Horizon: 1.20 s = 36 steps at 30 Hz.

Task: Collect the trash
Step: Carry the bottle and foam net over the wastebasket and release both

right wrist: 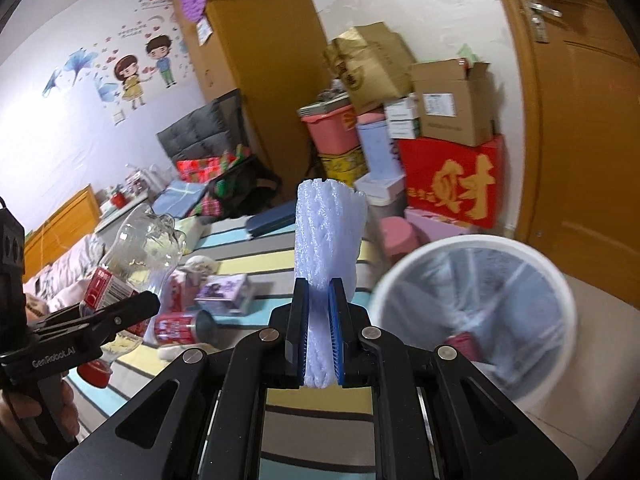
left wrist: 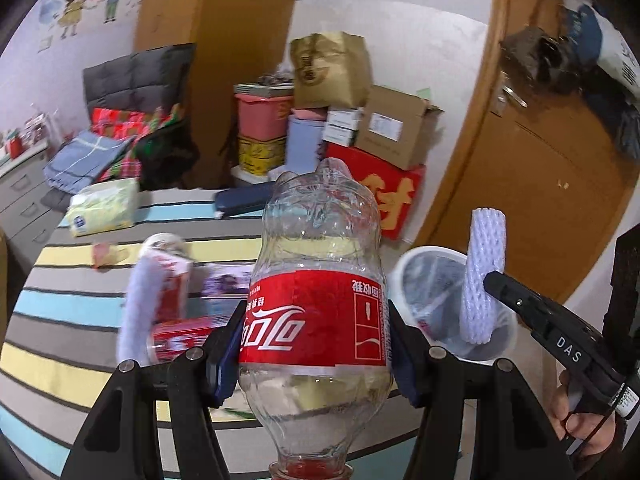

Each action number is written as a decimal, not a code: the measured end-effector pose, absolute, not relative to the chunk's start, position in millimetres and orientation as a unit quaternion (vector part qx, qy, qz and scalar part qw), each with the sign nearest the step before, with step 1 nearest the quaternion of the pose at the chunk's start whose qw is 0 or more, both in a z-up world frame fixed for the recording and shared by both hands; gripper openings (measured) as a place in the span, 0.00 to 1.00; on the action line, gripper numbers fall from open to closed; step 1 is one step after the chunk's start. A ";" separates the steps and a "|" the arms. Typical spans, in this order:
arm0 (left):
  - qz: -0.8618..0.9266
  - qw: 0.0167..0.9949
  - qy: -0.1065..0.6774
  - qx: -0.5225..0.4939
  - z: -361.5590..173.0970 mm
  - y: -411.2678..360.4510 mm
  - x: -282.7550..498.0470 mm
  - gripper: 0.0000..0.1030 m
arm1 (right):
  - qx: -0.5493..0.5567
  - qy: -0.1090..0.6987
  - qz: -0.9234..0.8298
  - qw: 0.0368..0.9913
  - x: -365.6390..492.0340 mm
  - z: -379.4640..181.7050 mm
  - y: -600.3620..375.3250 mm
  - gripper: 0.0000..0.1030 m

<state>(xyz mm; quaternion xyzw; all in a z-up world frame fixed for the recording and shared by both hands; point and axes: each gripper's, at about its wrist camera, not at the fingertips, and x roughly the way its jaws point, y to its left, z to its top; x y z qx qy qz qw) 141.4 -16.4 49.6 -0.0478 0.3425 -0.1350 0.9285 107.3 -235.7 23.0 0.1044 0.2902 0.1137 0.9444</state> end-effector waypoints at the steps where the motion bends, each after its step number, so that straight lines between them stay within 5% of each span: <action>1: -0.141 0.928 0.342 -0.044 49.6 -24.2 141.5 0.60 | 0.106 0.289 0.107 0.946 106.8 23.0 -241.6 0.10; 36: -0.261 0.874 0.409 0.024 -14.5 -207.3 202.7 0.61 | 0.103 0.372 0.007 0.923 123.0 -27.0 -336.8 0.11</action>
